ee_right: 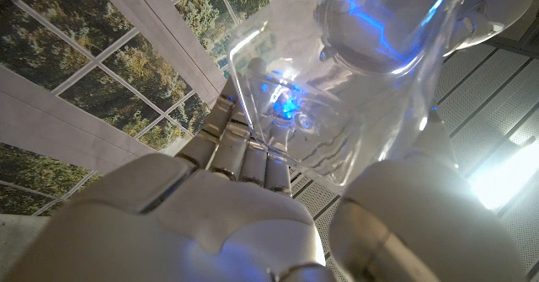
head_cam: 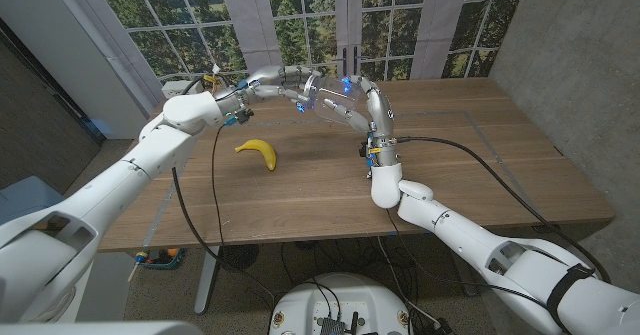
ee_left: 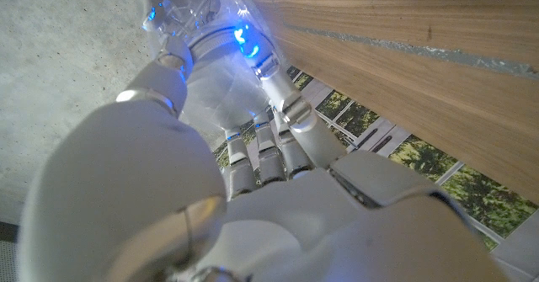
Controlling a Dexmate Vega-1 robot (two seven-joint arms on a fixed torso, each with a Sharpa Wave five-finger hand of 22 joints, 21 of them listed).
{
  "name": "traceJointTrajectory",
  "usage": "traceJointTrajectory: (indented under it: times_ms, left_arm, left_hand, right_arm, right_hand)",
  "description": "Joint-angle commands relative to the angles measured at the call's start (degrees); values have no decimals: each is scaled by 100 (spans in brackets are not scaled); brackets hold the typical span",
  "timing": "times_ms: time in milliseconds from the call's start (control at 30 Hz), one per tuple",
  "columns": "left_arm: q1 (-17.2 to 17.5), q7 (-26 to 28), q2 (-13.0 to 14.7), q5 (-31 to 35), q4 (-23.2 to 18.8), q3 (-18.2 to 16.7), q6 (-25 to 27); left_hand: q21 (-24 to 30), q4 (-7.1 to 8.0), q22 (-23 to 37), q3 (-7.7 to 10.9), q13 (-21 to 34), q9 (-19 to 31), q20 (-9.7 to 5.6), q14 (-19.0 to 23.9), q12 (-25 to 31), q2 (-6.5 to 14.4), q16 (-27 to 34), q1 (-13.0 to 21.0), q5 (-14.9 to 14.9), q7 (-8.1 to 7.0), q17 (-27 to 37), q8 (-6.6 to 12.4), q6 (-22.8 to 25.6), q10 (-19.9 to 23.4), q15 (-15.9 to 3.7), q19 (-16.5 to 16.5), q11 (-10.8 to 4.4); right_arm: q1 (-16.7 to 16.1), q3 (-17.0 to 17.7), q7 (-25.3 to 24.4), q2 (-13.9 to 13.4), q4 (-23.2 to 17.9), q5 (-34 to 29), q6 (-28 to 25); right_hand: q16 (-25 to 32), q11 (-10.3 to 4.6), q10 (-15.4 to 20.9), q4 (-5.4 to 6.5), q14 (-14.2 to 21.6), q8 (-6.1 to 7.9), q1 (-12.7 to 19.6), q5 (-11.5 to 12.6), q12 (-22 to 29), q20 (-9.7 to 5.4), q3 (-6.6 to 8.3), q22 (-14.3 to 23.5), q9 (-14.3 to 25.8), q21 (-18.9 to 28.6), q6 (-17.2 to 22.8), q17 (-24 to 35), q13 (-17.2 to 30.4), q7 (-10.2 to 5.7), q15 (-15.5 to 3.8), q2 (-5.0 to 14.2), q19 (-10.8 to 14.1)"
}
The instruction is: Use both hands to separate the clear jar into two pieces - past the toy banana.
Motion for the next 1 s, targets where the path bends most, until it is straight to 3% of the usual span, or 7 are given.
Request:
traceJointTrajectory:
  times_ms: [33, 367, 633, 667, 800, 1000]
  left_arm:
    - [-79, -225, -74, -696, -100, 18, 1111]
    - [-321, -910, -273, -1481, 248, 41, 2030]
    - [-354, -915, -276, -1872, 183, -5, 2783]
    - [-379, -943, -270, -1892, 184, 9, 2866]
    - [-386, -845, -224, -2010, 70, 2, 3227]
    - [-376, -588, -103, -2057, -176, 1, 3650]
  left_hand:
    - [223, 178, 29, 330, -181, 168, -13, 2988, 285, 665, 1, 211, 0, 1613, 37, 119, 1791, 2871, -1570, 299, -177]
    - [425, 529, -4, 445, -413, 283, 75, 3520, 163, 986, -214, -612, -41, 1609, 22, 84, 2308, 3409, -1507, 543, -70]
    - [432, 799, -38, 542, -453, 275, 114, 3644, 77, 1195, -290, -1032, 13, 1585, 26, 4, 2453, 3565, -1493, 595, -55]
    - [414, 961, -52, 617, -468, 263, 122, 3699, 19, 1239, -320, -1230, 44, 1581, 27, -47, 2513, 3617, -1500, 600, -68]
    - [418, 1105, -60, 726, -478, 280, 157, 3781, -5, 1277, -329, -1377, 76, 1571, 30, -69, 2599, 3745, -1482, 667, -87]
    - [408, 1486, -31, 983, -498, 331, 197, 4080, -66, 1289, -301, -1719, 133, 1554, 36, -100, 2857, 4062, -1448, 691, -227]
  right_arm:
    - [-41, 300, 11, 180, 127, -432, 127]
    - [-38, 458, 11, 277, 268, -600, 245]
    - [-51, 551, 11, 316, 331, -680, 319]
    - [-60, 582, 11, 329, 332, -729, 314]
    - [-70, 606, 11, 330, 339, -737, 347]
    - [-96, 664, 11, 347, 332, -795, 358]
  right_hand:
    - [-17, -1155, 1177, 500, 42, 426, 1381, 23, 14, -353, 461, 0, 880, 44, 930, 16, 8, -842, -832, 1434, -21]
    - [-27, -1157, 1170, 499, 31, 432, 1383, 22, 6, -359, 471, -3, 897, 71, 920, 16, 10, -833, -836, 1444, -44]
    - [-21, -1155, 1164, 502, 38, 431, 1373, 18, 1, -364, 464, -5, 899, 93, 915, 23, 13, -838, -829, 1439, -60]
    - [-24, -1152, 1164, 503, 36, 431, 1373, 19, 3, -365, 467, -5, 899, 96, 914, 21, 16, -828, -830, 1443, -57]
    - [-26, -1153, 1178, 502, 34, 429, 1373, 19, 6, -362, 470, -7, 896, 112, 914, 21, 18, -832, -834, 1446, -58]
    - [-24, -1161, 1172, 495, 34, 429, 1376, 17, -2, -358, 471, -9, 893, 131, 918, 26, 14, -835, -836, 1441, -62]
